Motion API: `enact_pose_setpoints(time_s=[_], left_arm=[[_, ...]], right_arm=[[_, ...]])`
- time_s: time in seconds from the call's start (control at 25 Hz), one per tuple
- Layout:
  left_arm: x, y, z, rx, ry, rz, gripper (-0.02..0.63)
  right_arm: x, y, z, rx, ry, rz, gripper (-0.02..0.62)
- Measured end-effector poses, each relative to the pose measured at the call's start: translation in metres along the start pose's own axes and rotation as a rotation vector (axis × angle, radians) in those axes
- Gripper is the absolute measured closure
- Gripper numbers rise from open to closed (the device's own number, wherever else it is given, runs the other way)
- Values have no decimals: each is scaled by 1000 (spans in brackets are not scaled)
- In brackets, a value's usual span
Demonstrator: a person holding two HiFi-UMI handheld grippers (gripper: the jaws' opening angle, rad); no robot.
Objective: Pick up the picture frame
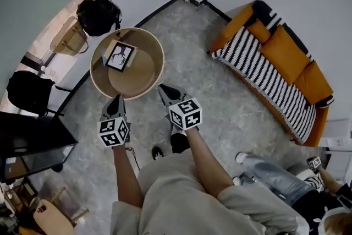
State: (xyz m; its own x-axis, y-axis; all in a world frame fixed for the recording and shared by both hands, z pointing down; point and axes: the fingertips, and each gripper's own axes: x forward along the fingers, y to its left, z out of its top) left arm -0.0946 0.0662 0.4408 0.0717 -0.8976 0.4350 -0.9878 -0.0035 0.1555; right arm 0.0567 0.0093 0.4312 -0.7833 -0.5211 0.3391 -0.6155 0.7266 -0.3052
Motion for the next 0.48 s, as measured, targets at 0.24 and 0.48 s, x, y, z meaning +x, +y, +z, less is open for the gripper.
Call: enact_pose_setpoints(time_s=[0.24, 0.48], left_arm=[[20, 19, 27, 2, 4, 80, 584], [29, 36, 20, -82, 15, 173, 584]], right_arm=[[46, -52, 39, 136, -47, 31, 560], [72, -78, 47, 119, -10, 64, 560]])
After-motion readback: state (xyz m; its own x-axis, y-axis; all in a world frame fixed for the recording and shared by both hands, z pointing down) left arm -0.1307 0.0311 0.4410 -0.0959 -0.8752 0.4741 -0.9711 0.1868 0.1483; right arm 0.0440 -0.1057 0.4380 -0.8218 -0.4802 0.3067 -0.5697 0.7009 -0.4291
